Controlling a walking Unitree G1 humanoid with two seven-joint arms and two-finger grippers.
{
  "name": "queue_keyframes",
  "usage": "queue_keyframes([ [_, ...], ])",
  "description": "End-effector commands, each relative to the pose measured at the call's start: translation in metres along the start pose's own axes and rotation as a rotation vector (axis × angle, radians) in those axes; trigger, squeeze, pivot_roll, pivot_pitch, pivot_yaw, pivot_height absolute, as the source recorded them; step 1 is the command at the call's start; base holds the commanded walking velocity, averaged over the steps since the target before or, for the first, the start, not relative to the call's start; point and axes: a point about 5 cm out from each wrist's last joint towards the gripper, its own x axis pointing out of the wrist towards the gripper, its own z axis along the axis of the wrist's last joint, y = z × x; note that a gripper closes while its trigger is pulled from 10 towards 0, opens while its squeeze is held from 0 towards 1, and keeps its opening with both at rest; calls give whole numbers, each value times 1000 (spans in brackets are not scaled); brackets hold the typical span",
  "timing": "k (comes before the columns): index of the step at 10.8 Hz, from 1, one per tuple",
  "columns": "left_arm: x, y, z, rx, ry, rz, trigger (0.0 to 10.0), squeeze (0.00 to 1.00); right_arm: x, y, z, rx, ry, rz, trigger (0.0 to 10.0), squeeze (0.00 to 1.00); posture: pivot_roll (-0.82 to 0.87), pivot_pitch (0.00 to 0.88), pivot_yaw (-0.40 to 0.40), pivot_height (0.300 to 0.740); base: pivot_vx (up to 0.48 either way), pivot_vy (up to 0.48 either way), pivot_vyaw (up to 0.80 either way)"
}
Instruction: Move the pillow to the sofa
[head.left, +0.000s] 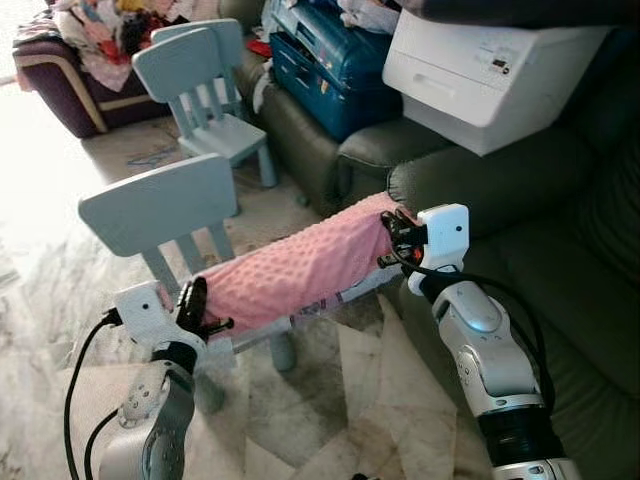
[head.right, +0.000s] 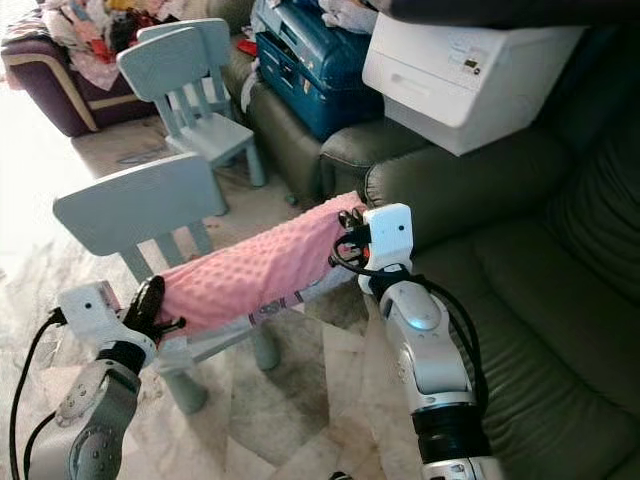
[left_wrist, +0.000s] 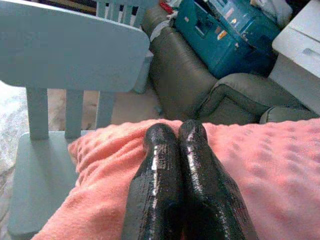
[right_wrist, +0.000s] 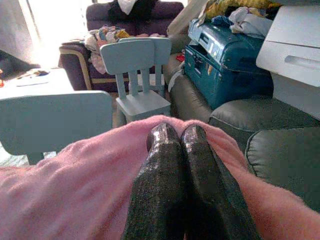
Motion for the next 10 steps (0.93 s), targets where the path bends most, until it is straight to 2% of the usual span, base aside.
queue_keyframes([
  [1, -1, 5, 2, 30, -10, 17, 10000, 0, 2, -1, 6, 0, -27, -9, 10000, 0, -193, 80, 65, 740, 0, 0, -800],
  [8, 0, 8, -4, 10, -6, 25, 10000, 0, 0, -3, 8, -11, -28, -1, 10000, 0, -210, 95, 53, 740, 0, 0, -800],
  [10, 0, 7, -5, -9, -5, 15, 10000, 0, 0, -3, 8, -19, -28, 6, 10000, 0, -213, 97, 48, 740, 0, 0, 0],
])
